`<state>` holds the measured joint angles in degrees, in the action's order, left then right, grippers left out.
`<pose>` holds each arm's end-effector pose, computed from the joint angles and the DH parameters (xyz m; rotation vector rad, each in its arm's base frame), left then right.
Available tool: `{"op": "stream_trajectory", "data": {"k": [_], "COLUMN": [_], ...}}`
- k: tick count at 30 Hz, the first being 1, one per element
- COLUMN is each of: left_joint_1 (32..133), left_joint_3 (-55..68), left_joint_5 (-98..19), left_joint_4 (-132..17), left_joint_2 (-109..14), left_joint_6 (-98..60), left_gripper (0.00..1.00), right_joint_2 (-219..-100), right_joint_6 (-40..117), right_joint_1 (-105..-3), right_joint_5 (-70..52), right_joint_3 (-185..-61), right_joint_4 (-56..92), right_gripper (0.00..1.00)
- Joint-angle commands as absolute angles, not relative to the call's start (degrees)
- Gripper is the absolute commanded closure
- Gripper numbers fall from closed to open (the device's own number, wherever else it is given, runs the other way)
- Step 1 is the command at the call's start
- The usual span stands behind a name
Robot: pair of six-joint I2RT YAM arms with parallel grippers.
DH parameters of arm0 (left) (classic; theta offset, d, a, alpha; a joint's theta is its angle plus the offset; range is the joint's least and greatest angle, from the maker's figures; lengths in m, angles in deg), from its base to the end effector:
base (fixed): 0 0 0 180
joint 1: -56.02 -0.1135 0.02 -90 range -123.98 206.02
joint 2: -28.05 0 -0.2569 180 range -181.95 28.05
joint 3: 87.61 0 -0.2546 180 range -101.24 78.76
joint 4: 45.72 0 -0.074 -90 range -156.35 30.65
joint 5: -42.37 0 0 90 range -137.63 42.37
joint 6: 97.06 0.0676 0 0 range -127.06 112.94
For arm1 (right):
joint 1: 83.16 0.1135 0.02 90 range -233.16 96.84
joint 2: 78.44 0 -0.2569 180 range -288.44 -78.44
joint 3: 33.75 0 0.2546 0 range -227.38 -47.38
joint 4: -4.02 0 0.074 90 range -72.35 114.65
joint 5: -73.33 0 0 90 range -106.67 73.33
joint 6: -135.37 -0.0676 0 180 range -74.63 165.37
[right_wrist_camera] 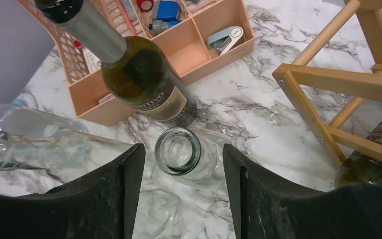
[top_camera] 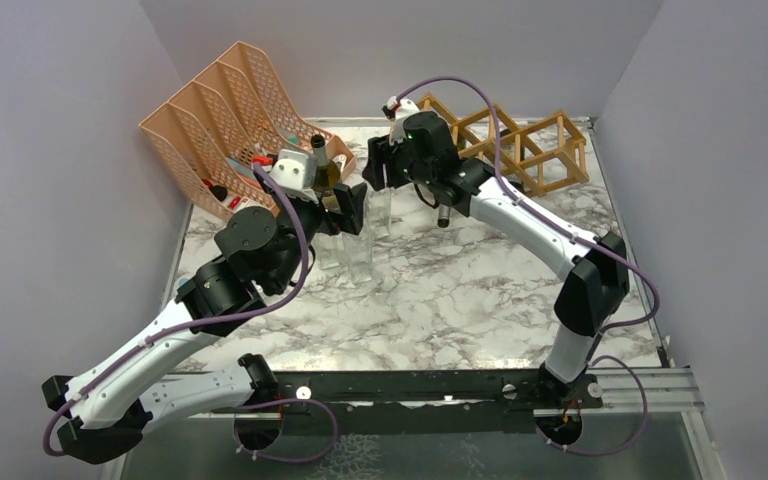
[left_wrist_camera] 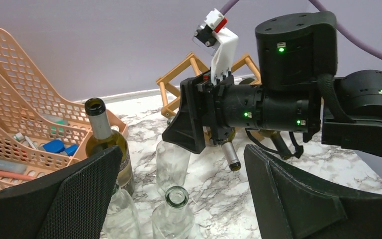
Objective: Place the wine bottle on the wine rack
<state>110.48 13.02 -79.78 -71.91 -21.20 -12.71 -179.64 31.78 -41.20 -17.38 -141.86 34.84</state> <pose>0.1475 -0.1446 0.4449 0.1928 1.5150 -0.4188 0.3367 0.3017 0.3387 -0.4921 1.9804 0.6074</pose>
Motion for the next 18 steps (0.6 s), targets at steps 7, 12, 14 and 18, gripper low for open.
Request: {"op": "stream_trajectory", "data": {"k": [7,12,14,18], "left_joint_1": [110.4,110.4,110.4,110.4], "left_joint_3": [14.4,14.5,13.4,12.6], "left_joint_5": [-81.1,-80.4,-79.2,-78.2], "left_joint_4": [-70.2,-71.0,-72.9,-74.1], "left_joint_2": [-20.1,-20.6,-21.5,-22.8], "left_joint_6": [-11.2,-11.9,-12.0,-12.3], "left_gripper": [0.01,0.01,0.01,0.01], "right_joint_2": [-183.3,-182.2,-181.2,-178.9], "right_joint_6": [40.8,45.2,46.2,46.3], "right_joint_1": [-40.2,-39.2,-39.0,-38.9], "right_joint_5": [-20.5,-18.6,-18.4,-20.2], "right_joint_3": [-143.3,-140.8,-139.3,-137.2], "right_joint_4": [31.4,27.0,25.2,23.2], "right_gripper": [0.49,0.64,0.72,0.87]}}
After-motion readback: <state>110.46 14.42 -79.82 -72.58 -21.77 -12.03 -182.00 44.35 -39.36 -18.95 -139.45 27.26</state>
